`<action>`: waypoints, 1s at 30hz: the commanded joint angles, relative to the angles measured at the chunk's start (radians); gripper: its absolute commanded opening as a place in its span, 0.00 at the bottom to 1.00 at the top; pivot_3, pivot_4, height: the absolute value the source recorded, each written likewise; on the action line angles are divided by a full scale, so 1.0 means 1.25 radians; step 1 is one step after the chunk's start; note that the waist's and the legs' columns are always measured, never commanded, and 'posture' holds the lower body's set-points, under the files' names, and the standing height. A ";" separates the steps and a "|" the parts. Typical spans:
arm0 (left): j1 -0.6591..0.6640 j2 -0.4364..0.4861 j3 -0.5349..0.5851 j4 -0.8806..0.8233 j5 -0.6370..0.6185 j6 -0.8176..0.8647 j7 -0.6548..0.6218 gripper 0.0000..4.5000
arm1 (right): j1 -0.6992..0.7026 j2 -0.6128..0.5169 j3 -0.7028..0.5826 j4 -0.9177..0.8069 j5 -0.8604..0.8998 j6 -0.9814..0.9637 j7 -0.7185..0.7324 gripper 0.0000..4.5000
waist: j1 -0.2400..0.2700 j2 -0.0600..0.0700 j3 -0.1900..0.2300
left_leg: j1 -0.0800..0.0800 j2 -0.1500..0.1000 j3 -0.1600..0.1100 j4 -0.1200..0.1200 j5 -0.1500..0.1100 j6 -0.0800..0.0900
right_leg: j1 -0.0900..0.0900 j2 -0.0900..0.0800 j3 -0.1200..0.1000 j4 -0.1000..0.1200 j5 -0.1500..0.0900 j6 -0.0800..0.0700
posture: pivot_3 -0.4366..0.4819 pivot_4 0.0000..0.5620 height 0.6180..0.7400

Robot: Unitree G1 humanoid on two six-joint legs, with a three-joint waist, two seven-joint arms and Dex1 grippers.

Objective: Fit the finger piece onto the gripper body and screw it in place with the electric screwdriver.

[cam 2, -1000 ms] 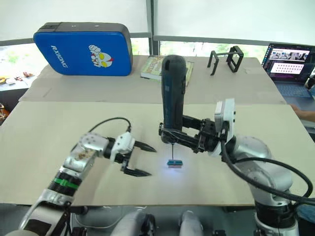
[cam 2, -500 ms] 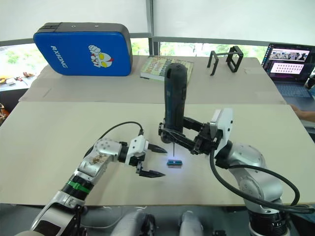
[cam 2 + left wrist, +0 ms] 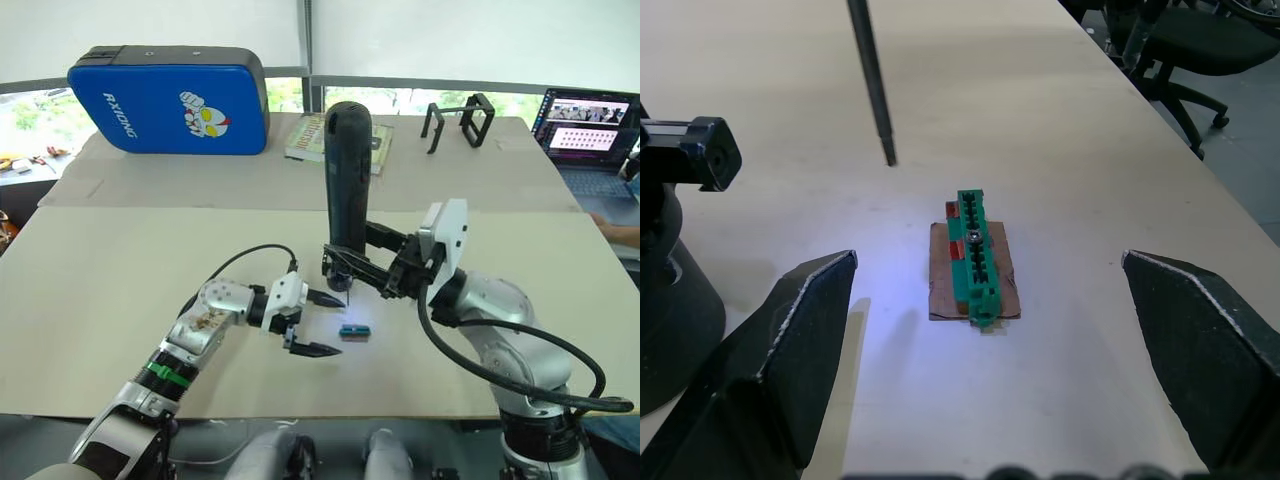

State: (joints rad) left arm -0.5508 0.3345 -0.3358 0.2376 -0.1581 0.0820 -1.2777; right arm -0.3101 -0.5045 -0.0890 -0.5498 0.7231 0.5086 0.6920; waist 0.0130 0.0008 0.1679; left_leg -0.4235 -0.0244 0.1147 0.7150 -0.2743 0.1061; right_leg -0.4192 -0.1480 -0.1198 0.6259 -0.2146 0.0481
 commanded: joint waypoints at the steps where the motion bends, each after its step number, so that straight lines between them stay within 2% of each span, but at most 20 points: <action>1: -0.013 -0.005 -0.004 -0.004 0.002 -0.020 0.002 1.00 | 0.011 -0.007 -0.014 -0.102 0.042 0.014 -0.032 0.41 | 0.000 0.000 0.000 | 0.000 0.000 0.000 0.000 0.000 0.000 | 0.000 0.000 0.000 0.000 0.000 0.000 | 0.48 0.27 1.00; 6: -0.019 -0.007 -0.004 0.004 0.002 -0.027 0.003 1.00 | 0.030 -0.013 -0.014 -0.125 0.052 0.020 -0.044 0.41 | -0.001 0.000 0.000 | 0.000 0.000 0.000 0.000 0.000 0.000 | 0.000 0.000 0.000 0.000 0.000 0.000 | 0.48 0.27 1.00; 30: -0.031 -0.009 -0.006 0.011 0.001 -0.028 0.005 1.00 | 0.095 -0.002 -0.009 -0.060 -0.016 -0.061 0.029 0.41 | -0.001 0.000 0.000 | 0.000 0.000 0.000 0.000 0.000 0.000 | 0.000 0.000 0.000 0.000 0.000 0.000 | 0.48 0.27 1.00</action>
State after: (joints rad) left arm -0.5742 0.3266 -0.3417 0.2535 -0.1572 0.0655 -1.2696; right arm -0.1843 -0.5162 -0.0874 -0.5957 0.6898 0.4850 0.7193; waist 0.0123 0.0007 0.1679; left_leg -0.4232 -0.0245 0.1150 0.7153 -0.2742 0.1063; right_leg -0.4192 -0.1479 -0.1196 0.6262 -0.2146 0.0482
